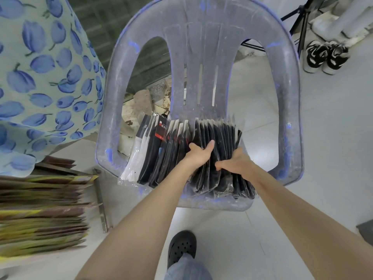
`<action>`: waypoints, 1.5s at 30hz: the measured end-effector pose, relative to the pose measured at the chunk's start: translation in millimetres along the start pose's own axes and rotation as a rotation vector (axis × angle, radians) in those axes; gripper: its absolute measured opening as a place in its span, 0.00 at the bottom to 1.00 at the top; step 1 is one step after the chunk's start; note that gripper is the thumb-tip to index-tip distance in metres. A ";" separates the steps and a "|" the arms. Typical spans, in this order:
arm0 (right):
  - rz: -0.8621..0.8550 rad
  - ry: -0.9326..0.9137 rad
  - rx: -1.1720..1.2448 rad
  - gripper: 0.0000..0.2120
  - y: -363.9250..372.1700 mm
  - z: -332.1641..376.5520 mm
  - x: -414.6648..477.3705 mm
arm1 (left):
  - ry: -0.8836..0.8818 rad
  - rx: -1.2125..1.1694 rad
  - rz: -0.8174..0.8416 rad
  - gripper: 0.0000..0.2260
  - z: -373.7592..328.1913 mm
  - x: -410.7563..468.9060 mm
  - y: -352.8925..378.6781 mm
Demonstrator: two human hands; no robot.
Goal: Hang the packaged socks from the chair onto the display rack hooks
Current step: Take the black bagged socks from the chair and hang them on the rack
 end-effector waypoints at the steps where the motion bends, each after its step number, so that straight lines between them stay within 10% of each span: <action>1: -0.016 -0.005 -0.002 0.36 -2.2 -1.3 0.2 | -0.004 -0.044 0.042 0.45 -0.4 1.6 5.2; 8: -0.017 0.067 -0.239 0.27 -31.7 -14.8 -13.5 | 0.085 -0.107 0.096 0.49 -2.1 -8.1 47.4; 15: -0.049 0.049 -0.309 0.26 -43.7 -19.3 -24.4 | 0.095 -0.403 0.130 0.20 18.4 -7.7 25.9; 25: -0.058 -0.017 -0.334 0.35 -29.7 -5.8 -38.0 | -0.055 -0.406 0.200 0.12 30.3 -13.4 19.9; 32: 0.086 -0.284 -0.681 0.46 9.0 33.3 -42.5 | -0.075 -0.228 0.170 0.58 4.1 -9.2 24.2; 37: 0.482 -0.275 -0.195 0.44 0.3 20.6 -45.7 | -0.035 -0.246 0.010 0.55 2.0 3.5 21.8; 45: 0.187 0.068 0.399 0.17 -4.5 -46.5 -23.2 | -0.111 -0.068 -0.311 0.43 25.2 6.6 14.2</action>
Point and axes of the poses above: each hand's wrist, its own x-axis towards the middle knuckle, its own y-axis out of the palm, z = x × y, the point moved 7 cm from there along x, towards the middle knuckle, and after that the axes turned 10 degrees about -y, right-handed, at the moved point
